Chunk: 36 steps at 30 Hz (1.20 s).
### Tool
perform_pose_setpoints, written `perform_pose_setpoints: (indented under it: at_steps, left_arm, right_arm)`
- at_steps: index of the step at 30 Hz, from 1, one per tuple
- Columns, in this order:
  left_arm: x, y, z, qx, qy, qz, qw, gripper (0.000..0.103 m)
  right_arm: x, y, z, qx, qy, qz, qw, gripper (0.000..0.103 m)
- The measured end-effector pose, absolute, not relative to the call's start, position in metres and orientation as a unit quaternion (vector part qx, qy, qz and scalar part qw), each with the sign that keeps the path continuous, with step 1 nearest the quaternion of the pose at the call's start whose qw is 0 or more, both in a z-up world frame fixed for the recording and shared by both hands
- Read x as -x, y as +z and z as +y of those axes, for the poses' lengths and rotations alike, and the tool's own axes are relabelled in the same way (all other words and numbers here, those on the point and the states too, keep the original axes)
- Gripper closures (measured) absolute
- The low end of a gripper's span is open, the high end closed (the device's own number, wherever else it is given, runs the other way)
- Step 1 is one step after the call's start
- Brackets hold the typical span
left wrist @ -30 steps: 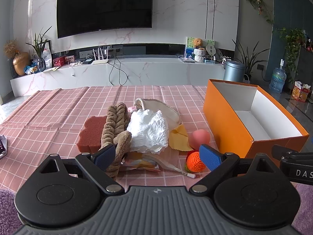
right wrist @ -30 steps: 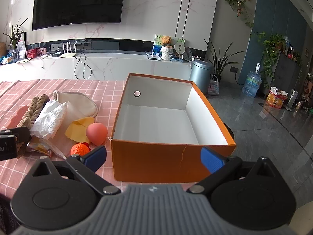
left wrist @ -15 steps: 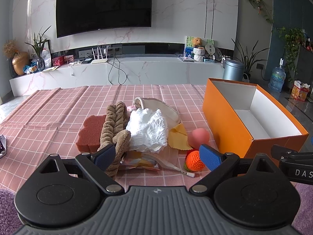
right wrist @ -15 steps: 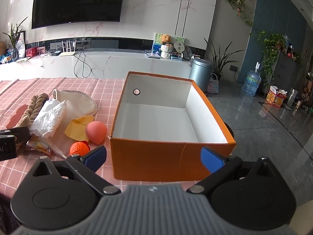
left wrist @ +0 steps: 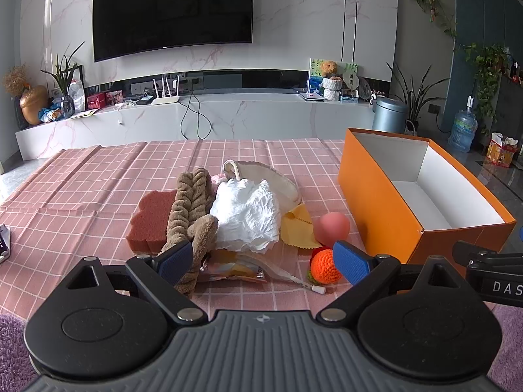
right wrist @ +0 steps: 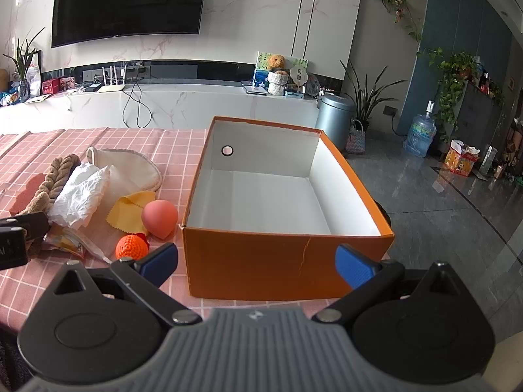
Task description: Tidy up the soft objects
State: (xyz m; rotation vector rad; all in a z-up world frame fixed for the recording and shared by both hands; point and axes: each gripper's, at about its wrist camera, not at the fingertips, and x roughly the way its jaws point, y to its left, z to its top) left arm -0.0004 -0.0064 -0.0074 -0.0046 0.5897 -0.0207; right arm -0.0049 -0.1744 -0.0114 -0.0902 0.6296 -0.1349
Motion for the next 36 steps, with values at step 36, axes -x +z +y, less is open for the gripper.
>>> perform_pose_setpoints:
  at_steps: [36]
  left_arm:
    - [-0.025,0.001,-0.011,0.011,-0.114,0.360,0.926,0.027]
  right_arm:
    - [-0.032,0.003,-0.166,0.078,0.080,0.323,0.940,0.041]
